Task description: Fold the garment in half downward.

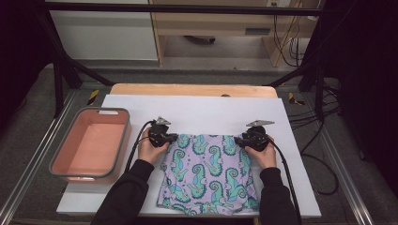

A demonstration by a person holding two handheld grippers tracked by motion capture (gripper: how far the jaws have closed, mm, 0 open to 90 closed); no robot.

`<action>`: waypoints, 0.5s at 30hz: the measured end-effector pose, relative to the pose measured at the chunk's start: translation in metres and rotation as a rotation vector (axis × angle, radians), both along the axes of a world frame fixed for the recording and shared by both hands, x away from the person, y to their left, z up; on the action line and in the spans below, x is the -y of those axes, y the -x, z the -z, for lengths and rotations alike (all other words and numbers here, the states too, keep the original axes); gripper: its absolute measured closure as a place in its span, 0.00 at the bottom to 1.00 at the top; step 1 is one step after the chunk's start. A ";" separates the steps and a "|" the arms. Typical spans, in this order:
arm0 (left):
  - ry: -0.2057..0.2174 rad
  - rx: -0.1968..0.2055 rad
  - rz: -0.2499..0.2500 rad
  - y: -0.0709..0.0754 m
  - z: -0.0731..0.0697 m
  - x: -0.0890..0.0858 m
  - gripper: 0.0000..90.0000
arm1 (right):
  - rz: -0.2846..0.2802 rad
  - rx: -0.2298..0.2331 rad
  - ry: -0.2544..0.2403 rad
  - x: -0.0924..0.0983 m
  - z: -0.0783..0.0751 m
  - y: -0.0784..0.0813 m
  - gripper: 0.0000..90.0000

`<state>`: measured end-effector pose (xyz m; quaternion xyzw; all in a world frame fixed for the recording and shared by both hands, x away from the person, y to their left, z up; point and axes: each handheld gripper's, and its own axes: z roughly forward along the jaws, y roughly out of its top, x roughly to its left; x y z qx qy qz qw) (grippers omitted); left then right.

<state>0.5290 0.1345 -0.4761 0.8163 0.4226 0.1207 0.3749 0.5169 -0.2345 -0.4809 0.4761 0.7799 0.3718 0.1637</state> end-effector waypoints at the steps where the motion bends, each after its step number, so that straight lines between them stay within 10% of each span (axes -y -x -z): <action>1: -0.006 0.002 0.000 0.001 0.000 0.000 0.96 | -0.004 -0.001 0.001 -0.001 0.000 0.001 0.63; 7: 0.002 0.013 -0.025 0.004 -0.002 -0.003 0.98 | -0.028 -0.028 0.009 -0.006 -0.002 0.005 0.94; 15: 0.060 0.067 -0.080 0.002 -0.010 -0.009 0.98 | 0.016 -0.011 -0.042 0.000 -0.003 0.000 0.97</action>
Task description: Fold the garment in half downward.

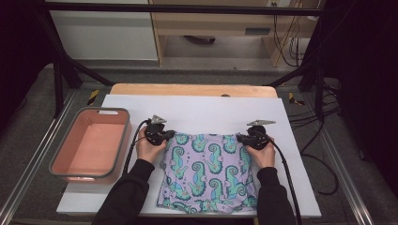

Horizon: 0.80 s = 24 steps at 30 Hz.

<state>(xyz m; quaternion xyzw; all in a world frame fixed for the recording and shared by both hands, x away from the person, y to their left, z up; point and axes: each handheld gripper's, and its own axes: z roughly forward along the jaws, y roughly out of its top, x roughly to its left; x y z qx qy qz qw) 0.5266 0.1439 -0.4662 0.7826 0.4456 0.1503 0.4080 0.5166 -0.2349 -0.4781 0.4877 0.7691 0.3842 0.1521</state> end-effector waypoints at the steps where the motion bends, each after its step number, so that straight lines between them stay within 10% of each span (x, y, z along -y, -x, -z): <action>1: 0.009 0.003 -0.007 -0.001 -0.001 0.000 0.98 | 0.004 0.015 -0.003 0.000 -0.001 -0.001 0.97; 11: 0.021 -0.021 -0.007 0.002 0.006 -0.002 0.94 | 0.019 0.028 0.026 0.001 0.003 -0.002 0.87; 18: 0.051 0.021 -0.033 0.016 -0.007 -0.015 0.50 | 0.067 0.061 -0.001 0.012 -0.018 0.016 0.43; 24: 0.085 0.022 0.004 0.036 -0.014 -0.025 0.26 | 0.040 0.080 -0.030 0.016 -0.028 0.043 0.25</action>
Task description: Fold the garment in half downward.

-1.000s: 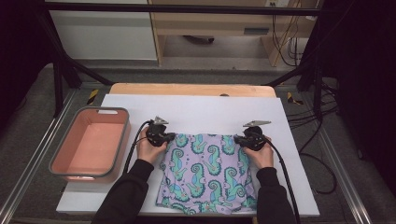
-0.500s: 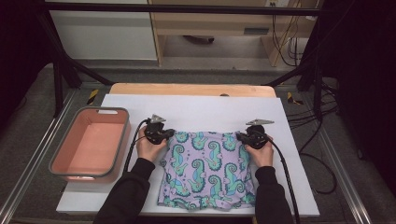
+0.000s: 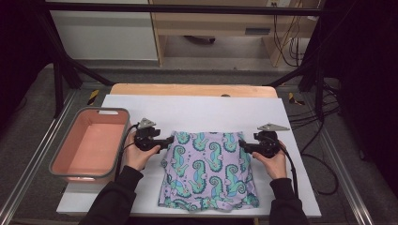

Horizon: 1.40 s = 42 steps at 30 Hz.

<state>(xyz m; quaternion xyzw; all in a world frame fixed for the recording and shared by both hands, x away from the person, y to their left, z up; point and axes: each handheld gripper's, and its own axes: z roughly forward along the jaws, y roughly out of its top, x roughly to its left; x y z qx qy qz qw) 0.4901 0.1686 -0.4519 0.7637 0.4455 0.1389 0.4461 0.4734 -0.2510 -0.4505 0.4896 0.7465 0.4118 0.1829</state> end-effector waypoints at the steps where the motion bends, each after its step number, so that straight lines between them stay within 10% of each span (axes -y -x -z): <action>1: 0.002 -0.001 0.008 0.004 0.000 -0.001 0.23 | -0.008 0.000 0.002 0.000 -0.001 0.004 0.24; 18: 0.012 -0.005 0.125 0.048 0.000 -0.007 0.05 | -0.101 -0.009 -0.002 -0.012 -0.002 0.051 0.15; 42: -0.026 -0.030 0.097 0.026 -0.001 0.000 0.04 | -0.204 0.006 -0.040 -0.076 -0.008 0.079 0.04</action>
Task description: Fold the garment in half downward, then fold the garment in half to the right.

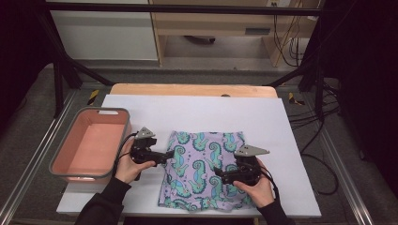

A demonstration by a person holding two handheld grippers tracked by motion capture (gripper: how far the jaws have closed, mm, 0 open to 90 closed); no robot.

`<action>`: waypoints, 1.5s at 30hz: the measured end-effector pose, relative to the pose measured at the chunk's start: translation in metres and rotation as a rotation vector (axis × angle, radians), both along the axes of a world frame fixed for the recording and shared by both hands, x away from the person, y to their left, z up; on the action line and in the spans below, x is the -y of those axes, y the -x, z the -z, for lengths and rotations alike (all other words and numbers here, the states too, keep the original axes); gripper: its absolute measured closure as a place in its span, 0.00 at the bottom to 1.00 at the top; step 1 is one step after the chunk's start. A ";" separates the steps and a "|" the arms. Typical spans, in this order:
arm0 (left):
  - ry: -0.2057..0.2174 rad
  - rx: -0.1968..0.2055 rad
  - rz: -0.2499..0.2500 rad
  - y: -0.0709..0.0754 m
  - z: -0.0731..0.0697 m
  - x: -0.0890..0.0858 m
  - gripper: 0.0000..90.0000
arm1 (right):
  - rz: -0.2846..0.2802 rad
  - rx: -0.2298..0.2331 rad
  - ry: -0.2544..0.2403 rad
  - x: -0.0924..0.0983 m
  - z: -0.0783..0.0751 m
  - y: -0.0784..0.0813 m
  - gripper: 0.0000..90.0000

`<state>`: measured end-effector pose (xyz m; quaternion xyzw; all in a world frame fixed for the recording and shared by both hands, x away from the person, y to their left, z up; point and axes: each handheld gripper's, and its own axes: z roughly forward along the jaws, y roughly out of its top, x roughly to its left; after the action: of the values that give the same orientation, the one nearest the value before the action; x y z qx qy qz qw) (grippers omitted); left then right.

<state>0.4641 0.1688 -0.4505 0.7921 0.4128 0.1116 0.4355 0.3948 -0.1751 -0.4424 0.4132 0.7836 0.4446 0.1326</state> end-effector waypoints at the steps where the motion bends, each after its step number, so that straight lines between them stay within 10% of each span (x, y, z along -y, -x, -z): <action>1: 0.000 0.001 -0.004 -0.002 0.000 0.001 0.05 | 0.001 0.006 0.003 -0.001 0.001 0.001 0.04; 25: -0.011 0.037 -0.112 -0.036 0.014 0.014 0.24 | -0.013 0.007 0.007 -0.010 0.005 0.007 0.03; 45: -0.026 -0.035 -0.135 -0.061 0.027 0.026 0.54 | -0.044 0.008 0.011 -0.015 0.006 0.011 0.05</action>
<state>0.5250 0.1424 -0.4776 0.7699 0.4714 0.1322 0.4092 0.3834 -0.1603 -0.4480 0.3934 0.7943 0.4447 0.1284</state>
